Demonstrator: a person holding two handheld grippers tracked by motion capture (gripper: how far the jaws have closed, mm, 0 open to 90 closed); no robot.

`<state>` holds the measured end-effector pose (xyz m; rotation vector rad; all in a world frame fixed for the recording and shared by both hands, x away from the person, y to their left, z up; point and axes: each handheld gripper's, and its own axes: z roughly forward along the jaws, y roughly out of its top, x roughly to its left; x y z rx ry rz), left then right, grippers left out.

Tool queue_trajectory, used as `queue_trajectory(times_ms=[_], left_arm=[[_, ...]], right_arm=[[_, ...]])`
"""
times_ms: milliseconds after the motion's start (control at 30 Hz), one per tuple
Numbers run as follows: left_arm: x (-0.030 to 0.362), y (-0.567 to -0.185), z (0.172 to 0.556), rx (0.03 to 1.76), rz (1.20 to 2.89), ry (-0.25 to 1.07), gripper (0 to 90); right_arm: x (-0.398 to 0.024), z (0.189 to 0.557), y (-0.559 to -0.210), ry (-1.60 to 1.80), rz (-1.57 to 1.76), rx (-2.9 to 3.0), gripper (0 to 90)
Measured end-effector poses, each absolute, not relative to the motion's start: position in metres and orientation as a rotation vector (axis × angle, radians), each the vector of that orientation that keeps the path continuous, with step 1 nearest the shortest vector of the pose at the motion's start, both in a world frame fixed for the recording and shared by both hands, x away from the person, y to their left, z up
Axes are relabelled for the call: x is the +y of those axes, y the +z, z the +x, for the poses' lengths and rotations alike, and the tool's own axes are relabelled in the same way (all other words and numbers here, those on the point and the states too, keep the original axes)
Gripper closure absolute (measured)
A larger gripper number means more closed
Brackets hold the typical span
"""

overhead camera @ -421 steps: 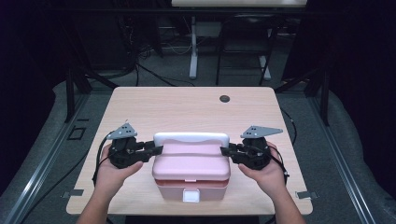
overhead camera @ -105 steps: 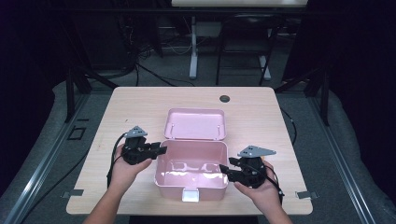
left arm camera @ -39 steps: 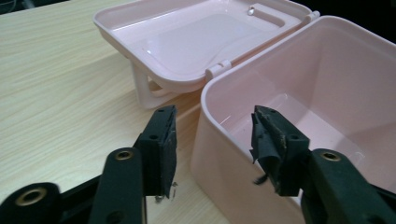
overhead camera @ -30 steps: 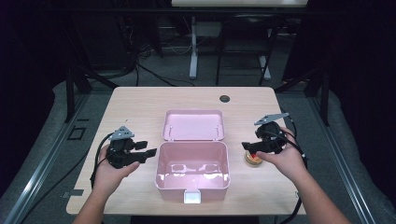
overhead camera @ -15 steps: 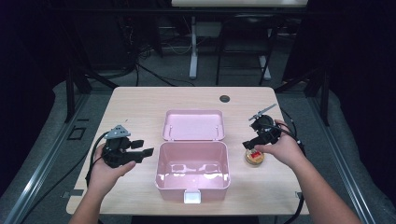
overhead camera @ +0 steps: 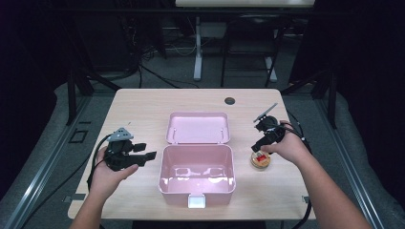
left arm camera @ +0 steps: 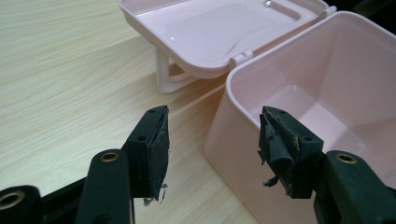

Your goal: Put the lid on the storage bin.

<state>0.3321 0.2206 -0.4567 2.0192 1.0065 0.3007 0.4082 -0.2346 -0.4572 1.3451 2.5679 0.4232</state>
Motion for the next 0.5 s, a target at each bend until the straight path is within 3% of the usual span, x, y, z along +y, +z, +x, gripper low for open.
queue_trajectory(times_ms=[500], left_arm=[[0.223,-0.458,0.334,1.012,2.019,0.291,43.0]], right_arm=[[-0.231,0.417,-0.481,0.247,1.367,2.648,14.8]])
